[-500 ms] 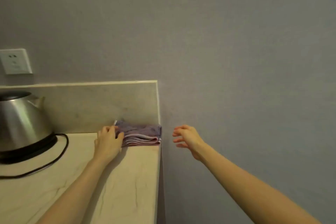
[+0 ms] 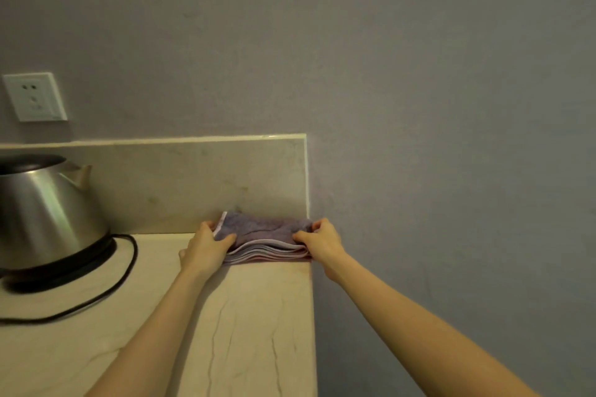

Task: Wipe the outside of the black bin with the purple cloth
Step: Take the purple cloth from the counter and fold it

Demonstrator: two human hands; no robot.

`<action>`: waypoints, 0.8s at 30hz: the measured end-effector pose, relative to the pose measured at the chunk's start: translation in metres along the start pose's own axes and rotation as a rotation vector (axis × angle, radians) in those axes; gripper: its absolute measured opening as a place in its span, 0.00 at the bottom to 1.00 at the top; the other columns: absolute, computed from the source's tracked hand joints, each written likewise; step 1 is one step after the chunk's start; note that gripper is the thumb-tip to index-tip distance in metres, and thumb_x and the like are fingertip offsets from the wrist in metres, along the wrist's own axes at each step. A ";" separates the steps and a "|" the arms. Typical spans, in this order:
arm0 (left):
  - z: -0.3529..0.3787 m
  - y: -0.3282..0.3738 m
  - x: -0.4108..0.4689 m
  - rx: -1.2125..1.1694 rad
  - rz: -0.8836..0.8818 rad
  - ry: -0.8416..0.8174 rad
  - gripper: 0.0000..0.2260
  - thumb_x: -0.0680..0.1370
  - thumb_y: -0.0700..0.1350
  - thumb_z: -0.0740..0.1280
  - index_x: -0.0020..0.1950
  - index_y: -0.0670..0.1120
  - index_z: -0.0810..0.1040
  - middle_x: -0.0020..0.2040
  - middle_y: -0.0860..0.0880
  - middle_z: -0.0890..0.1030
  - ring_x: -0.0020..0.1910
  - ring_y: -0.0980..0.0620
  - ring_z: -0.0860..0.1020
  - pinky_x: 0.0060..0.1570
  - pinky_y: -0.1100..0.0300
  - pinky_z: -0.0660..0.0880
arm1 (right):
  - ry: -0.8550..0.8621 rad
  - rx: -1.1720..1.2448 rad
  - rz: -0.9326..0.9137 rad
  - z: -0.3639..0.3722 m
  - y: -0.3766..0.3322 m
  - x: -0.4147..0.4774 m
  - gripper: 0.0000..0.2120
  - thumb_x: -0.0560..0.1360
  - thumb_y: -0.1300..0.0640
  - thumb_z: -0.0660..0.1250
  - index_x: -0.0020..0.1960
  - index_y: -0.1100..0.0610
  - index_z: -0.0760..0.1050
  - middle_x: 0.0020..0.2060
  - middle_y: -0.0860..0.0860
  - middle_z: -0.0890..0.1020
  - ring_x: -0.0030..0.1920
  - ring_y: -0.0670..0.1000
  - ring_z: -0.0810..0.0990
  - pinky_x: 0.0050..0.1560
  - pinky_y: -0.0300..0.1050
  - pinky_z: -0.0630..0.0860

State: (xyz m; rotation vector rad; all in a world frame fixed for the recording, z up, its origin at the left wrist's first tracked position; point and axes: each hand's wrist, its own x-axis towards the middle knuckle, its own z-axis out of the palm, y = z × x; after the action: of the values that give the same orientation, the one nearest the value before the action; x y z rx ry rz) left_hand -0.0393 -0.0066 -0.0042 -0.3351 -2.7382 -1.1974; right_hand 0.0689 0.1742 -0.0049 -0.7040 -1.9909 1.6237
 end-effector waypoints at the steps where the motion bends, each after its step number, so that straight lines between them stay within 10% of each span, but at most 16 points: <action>1: 0.000 0.001 0.000 0.004 -0.006 -0.009 0.22 0.73 0.54 0.67 0.62 0.46 0.70 0.59 0.42 0.79 0.59 0.40 0.75 0.58 0.50 0.64 | 0.008 -0.006 -0.013 0.000 0.000 -0.001 0.14 0.67 0.60 0.72 0.39 0.55 0.64 0.41 0.56 0.75 0.42 0.53 0.74 0.39 0.47 0.71; 9: -0.011 0.012 -0.004 -0.261 -0.044 -0.159 0.23 0.57 0.49 0.68 0.50 0.41 0.79 0.49 0.38 0.82 0.51 0.39 0.80 0.54 0.43 0.75 | -0.039 -0.012 -0.129 -0.010 0.003 -0.013 0.12 0.71 0.63 0.67 0.40 0.54 0.63 0.35 0.50 0.71 0.33 0.48 0.69 0.29 0.40 0.65; 20: -0.009 0.091 -0.060 -0.368 0.108 -0.111 0.13 0.70 0.42 0.70 0.49 0.40 0.70 0.50 0.38 0.78 0.50 0.40 0.77 0.51 0.46 0.75 | 0.090 0.133 -0.145 -0.095 -0.018 -0.038 0.09 0.70 0.65 0.67 0.45 0.56 0.69 0.41 0.56 0.77 0.39 0.55 0.78 0.36 0.48 0.75; 24: -0.001 0.123 -0.092 -0.462 0.148 -0.194 0.13 0.70 0.40 0.69 0.49 0.42 0.68 0.45 0.44 0.77 0.40 0.50 0.76 0.35 0.56 0.74 | 0.159 0.152 -0.127 -0.140 -0.019 -0.050 0.09 0.68 0.66 0.68 0.42 0.56 0.69 0.41 0.58 0.77 0.40 0.56 0.77 0.38 0.49 0.73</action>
State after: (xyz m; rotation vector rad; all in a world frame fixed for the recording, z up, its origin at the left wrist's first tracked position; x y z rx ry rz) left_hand 0.0811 0.0600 0.0646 -0.7221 -2.4965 -1.8308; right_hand 0.1956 0.2416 0.0379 -0.6163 -1.7437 1.5733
